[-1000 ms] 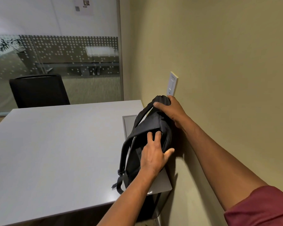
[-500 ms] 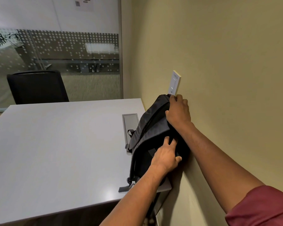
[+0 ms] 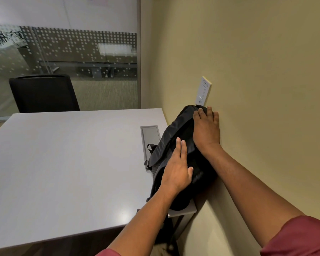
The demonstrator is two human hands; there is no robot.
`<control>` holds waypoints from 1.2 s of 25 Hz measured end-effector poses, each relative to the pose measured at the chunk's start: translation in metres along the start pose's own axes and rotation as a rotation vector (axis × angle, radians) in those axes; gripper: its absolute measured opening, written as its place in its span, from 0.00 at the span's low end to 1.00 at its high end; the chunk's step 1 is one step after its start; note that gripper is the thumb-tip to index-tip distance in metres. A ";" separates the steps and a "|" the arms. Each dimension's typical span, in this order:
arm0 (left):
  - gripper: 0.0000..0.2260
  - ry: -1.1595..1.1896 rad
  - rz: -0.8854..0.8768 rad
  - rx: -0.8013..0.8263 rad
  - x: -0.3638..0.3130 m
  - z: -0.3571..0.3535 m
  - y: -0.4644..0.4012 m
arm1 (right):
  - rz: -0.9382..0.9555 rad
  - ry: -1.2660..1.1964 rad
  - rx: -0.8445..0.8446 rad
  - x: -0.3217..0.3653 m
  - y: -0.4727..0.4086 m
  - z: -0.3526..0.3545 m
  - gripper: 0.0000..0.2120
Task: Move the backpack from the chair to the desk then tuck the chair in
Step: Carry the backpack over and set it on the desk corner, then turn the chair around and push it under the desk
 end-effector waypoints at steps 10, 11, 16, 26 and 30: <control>0.36 0.054 0.030 0.053 0.028 0.017 0.014 | 0.159 -0.226 -0.027 0.045 0.023 -0.002 0.25; 0.35 0.038 0.047 0.033 0.032 0.023 0.017 | 0.147 -0.269 -0.025 0.049 0.026 -0.002 0.24; 0.29 -0.075 0.106 -0.107 0.056 0.060 0.052 | 0.099 -0.506 0.002 0.070 0.058 0.001 0.23; 0.22 -0.166 0.264 -0.176 0.076 0.119 0.211 | 0.136 -0.679 0.115 0.119 0.191 0.050 0.24; 0.21 -0.155 0.299 -0.188 0.067 0.143 0.286 | 0.136 -0.748 0.161 0.147 0.263 0.085 0.26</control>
Point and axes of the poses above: each hand's wrist, its own y-axis away from the middle knuckle, its own z-axis out of the back of the hand, x = y × z, the point moved 2 cm from there along -y, towards the middle knuckle, and after that the axes turned 8 degrees about y, right-handed, at the moved point
